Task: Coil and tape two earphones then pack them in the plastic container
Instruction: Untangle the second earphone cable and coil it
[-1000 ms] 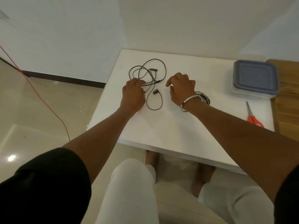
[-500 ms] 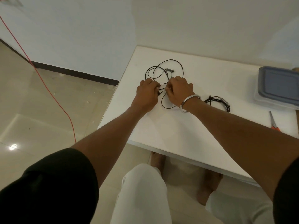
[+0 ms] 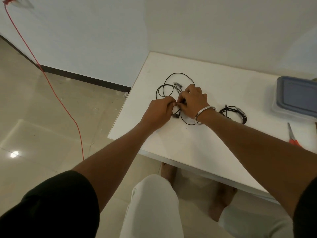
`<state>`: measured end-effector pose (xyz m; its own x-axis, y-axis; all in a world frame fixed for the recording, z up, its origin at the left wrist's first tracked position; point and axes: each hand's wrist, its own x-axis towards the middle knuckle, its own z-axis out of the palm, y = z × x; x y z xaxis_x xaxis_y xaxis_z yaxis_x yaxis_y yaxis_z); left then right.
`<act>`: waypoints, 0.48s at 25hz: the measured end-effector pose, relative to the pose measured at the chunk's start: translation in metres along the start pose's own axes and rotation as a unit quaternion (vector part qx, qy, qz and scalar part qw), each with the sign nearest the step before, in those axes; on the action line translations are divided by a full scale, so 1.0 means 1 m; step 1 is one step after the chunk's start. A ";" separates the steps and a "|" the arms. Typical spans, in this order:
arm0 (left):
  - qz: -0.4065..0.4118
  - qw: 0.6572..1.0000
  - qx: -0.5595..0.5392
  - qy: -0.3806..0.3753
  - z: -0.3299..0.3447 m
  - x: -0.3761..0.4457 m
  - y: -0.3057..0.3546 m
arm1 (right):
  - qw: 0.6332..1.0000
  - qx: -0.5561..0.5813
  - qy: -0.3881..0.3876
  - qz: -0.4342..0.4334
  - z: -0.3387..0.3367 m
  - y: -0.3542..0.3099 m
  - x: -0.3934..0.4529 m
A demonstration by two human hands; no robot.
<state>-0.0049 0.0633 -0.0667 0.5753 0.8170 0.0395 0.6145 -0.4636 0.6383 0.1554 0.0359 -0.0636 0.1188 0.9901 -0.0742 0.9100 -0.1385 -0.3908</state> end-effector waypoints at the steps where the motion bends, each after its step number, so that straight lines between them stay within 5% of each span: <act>1: -0.009 1.000 -0.019 0.003 -0.002 -0.005 0.001 | 1.000 0.003 -0.001 -0.013 -0.001 0.000 -0.007; 8: 0.040 0.997 0.025 0.064 -0.026 -0.010 0.018 | 0.975 0.207 0.037 -0.072 -0.046 -0.015 -0.035; 12: 0.004 0.994 -0.091 0.056 -0.060 -0.007 0.053 | 0.962 0.255 0.082 -0.045 -0.086 -0.023 -0.046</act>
<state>-0.0083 0.0536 0.0126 0.5099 0.8514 0.1227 0.4966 -0.4078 0.7662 0.1635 -0.0049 0.0275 0.1484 0.9828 0.1097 0.6105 -0.0038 -0.7920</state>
